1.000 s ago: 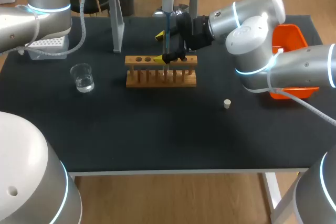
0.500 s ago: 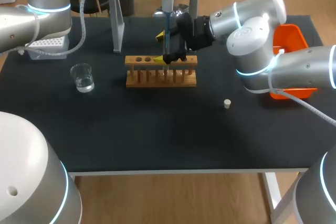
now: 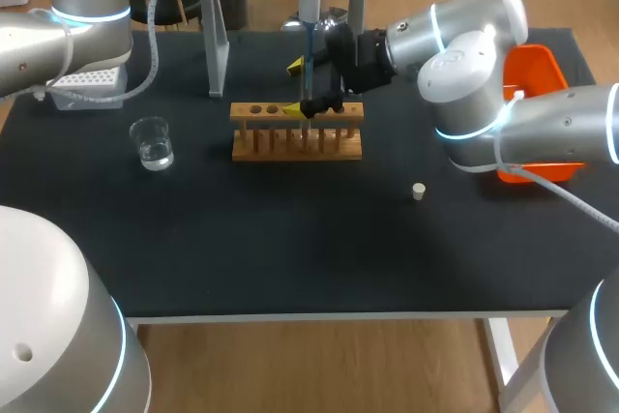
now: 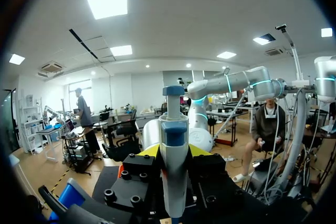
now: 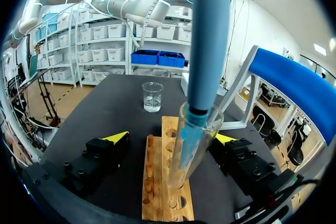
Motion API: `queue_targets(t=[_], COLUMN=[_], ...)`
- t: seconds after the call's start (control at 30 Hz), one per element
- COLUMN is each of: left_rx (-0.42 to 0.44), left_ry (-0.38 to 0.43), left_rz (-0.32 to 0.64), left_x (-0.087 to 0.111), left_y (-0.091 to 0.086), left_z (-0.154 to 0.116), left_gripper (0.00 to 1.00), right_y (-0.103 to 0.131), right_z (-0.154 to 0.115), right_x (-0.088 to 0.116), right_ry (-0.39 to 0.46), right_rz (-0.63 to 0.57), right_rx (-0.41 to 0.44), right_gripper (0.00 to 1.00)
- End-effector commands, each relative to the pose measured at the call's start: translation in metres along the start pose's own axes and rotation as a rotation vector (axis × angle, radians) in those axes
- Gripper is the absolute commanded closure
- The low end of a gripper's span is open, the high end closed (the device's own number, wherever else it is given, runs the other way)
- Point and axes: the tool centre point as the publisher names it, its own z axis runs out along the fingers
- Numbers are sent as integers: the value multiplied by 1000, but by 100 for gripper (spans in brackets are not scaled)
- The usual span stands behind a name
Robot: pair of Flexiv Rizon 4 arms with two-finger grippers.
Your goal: Invert the test tube, pick up the pipette, mount the tip to pipette, aspirate from beaker and dispense into the tube, eject the tip, return the pipette, and cap with the stopper.
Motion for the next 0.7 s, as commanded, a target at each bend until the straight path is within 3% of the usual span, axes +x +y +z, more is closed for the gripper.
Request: queue_targets(t=[0.03, 0.7], left_rx=[-3, -13], left_ry=[5, 5], left_rz=[0, 1], left_x=[-2, -1], left_y=[-2, -12], left_z=[0, 4], left_gripper=[100, 100], right_y=[0, 0], right_z=[-1, -1], right_x=[1, 1], right_ry=[-1, -1], right_rz=[0, 0], right_rx=[1, 1], right_gripper=[0, 0])
